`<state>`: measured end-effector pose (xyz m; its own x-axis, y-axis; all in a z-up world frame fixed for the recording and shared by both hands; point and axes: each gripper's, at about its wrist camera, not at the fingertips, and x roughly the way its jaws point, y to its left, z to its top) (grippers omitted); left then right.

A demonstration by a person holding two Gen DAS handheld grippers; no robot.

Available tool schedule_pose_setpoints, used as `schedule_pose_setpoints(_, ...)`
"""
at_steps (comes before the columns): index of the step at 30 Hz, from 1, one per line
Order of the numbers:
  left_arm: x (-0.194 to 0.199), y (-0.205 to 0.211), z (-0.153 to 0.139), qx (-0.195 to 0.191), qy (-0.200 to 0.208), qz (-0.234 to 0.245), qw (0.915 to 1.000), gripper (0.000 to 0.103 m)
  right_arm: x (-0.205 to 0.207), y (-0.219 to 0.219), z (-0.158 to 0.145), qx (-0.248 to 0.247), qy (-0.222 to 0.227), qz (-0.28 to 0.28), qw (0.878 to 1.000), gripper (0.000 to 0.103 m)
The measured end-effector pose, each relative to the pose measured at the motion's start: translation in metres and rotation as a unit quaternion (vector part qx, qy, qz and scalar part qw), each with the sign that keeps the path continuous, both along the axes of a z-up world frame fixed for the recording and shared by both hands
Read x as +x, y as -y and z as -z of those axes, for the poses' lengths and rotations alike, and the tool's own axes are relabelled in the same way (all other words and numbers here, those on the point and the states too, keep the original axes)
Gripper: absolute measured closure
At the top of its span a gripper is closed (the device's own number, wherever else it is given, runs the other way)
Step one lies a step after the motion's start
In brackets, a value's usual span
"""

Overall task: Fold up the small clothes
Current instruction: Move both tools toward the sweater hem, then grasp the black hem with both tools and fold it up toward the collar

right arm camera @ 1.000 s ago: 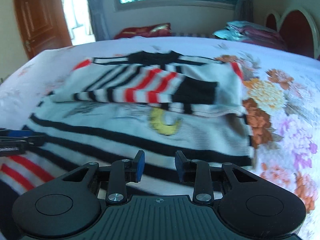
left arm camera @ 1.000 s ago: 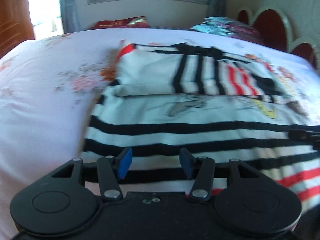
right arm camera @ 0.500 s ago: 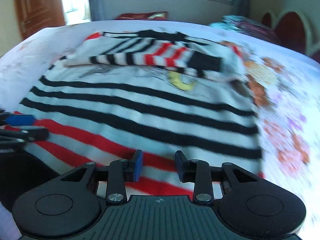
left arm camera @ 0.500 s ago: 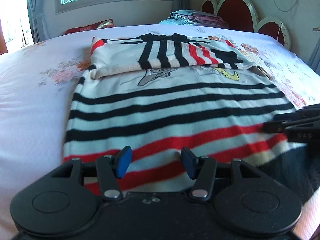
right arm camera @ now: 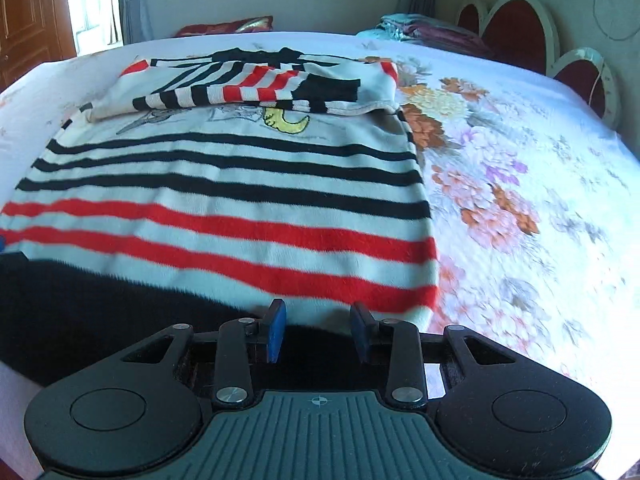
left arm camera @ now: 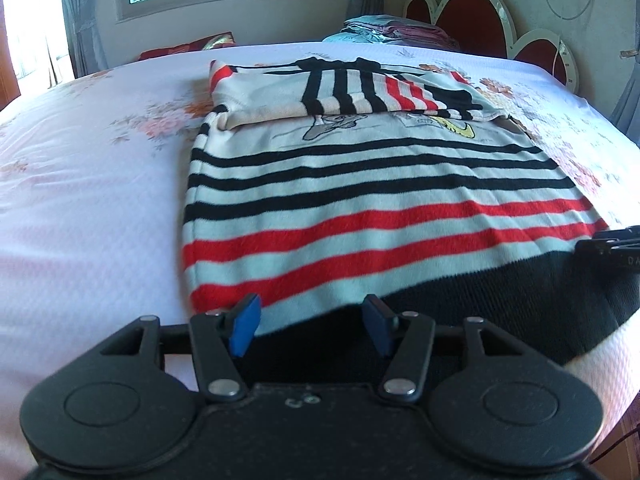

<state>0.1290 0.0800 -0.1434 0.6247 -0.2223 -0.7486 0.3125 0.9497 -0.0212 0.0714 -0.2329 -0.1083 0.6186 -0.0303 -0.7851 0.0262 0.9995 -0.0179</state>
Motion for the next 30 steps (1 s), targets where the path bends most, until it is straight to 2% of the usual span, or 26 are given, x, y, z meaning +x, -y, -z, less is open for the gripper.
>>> schedule_pose_setpoints(4,-0.011,-0.009,-0.005,-0.005,0.005,-0.008,0.9999,0.045,-0.012,0.003,-0.008,0.003,0.010,0.021,1.000,0.069)
schedule_pose_setpoints(6,-0.016,-0.013,-0.009,-0.005,0.010,-0.015,0.9998,0.039,-0.015,0.005,-0.004,-0.001,-0.001,0.024,1.000,0.069)
schedule_pose_setpoints(7,-0.018,-0.016,-0.010,-0.003,0.010,-0.023,0.9997,0.032,-0.018,0.006,-0.005,0.001,0.000,0.029,1.000,0.069)
schedule_pose_setpoints(11,-0.024,-0.034,-0.011,-0.028,-0.004,-0.042,0.9987,0.032,-0.031,0.012,-0.012,0.016,0.007,0.048,0.999,0.069)
schedule_pose_setpoints(17,-0.027,-0.052,-0.002,-0.085,-0.049,-0.053,0.9938,0.043,-0.042,0.021,-0.012,0.045,-0.002,0.073,0.996,0.068)
schedule_pose_setpoints(19,-0.028,-0.054,0.001,-0.099,-0.055,-0.053,0.9922,0.043,-0.044,0.024,-0.011,0.051,-0.005,0.082,0.995,0.058)
schedule_pose_setpoints(20,-0.028,-0.054,0.001,-0.104,-0.059,-0.051,0.9915,0.043,-0.046,0.025,-0.010,0.055,-0.009,0.086,0.995,0.049)
schedule_pose_setpoints(23,-0.028,-0.053,0.003,-0.125,-0.073,-0.046,0.9884,0.045,-0.053,0.028,-0.007,0.073,-0.010,0.096,0.993,0.048)
schedule_pose_setpoints(25,-0.027,-0.052,0.003,-0.135,-0.079,-0.049,0.9864,0.051,-0.056,0.031,-0.006,0.086,-0.011,0.104,0.991,0.048)
schedule_pose_setpoints(26,-0.026,-0.052,0.003,-0.144,-0.084,-0.050,0.9847,0.058,-0.057,0.032,-0.006,0.091,-0.010,0.107,0.990,0.052)
schedule_pose_setpoints(27,-0.025,-0.052,0.003,-0.149,-0.087,-0.050,0.9837,0.061,-0.057,0.032,-0.005,0.097,-0.012,0.107,0.989,0.065)
schedule_pose_setpoints(29,-0.024,-0.051,0.004,-0.152,-0.090,-0.045,0.9832,0.072,-0.056,0.034,-0.005,0.118,-0.015,0.104,0.987,0.079)
schedule_pose_setpoints(30,-0.024,-0.050,0.005,-0.153,-0.092,-0.042,0.9830,0.074,-0.056,0.034,-0.005,0.123,-0.017,0.104,0.987,0.083)
